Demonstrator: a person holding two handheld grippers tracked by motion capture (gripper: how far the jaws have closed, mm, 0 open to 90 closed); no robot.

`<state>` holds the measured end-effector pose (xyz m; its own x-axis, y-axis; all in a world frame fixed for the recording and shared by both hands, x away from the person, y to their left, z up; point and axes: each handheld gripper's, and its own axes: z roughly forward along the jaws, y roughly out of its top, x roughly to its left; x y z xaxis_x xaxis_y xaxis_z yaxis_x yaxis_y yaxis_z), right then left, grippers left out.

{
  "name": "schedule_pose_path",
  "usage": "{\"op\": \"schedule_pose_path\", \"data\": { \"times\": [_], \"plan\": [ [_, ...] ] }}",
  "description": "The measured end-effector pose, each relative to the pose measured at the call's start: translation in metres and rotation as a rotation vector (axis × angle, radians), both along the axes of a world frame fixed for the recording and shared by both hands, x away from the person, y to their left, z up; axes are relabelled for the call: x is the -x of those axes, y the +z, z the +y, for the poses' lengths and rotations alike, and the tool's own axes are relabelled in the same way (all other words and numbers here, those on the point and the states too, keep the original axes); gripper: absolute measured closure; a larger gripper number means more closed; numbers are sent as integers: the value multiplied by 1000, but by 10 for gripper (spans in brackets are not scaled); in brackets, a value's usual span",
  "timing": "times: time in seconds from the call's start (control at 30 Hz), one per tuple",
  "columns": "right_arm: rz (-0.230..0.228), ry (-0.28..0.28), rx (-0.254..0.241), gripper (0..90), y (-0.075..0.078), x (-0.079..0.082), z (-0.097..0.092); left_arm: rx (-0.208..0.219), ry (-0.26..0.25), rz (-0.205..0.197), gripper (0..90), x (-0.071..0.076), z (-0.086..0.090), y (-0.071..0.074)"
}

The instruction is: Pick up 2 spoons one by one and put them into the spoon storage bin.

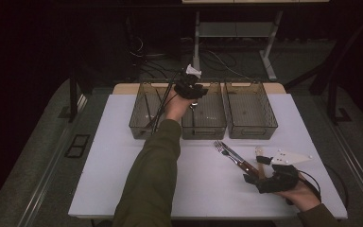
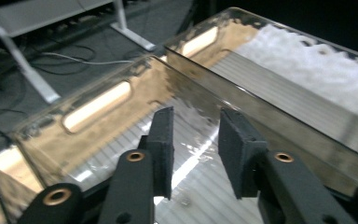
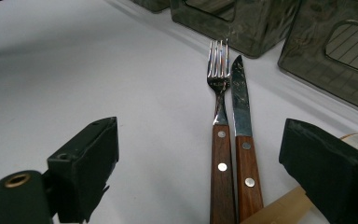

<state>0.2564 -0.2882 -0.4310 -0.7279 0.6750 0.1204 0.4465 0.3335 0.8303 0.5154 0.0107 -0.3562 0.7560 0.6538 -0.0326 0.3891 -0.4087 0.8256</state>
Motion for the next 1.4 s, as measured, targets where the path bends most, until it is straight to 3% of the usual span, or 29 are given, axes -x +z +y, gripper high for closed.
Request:
{"op": "schedule_pose_path", "data": {
  "times": [0.17, 0.33, 0.43, 0.6, 1.0, 1.4],
  "plan": [
    [-2, -5, 4, 120, 0, -1, 1, -1, -27, 10, 559, 12, 4, -3],
    [-5, -5, 6, 120, 0, -1, 1, 45, -56, 28, 499, 28, 11, -2],
    [-1, -4, 5, 120, 0, -1, 0, 38, -80, 16, 464, 40, 15, -2],
    [3, -10, 7, 120, 1, -2, -1, 66, -85, 20, 429, 58, 24, -2],
    [-1, -10, 7, 121, 1, -3, -3, 44, -107, 6, 343, 101, 49, -2],
    [13, -30, 4, 121, 2, -5, -6, 43, -117, 1, 261, 155, 81, -17]
  ]
}}
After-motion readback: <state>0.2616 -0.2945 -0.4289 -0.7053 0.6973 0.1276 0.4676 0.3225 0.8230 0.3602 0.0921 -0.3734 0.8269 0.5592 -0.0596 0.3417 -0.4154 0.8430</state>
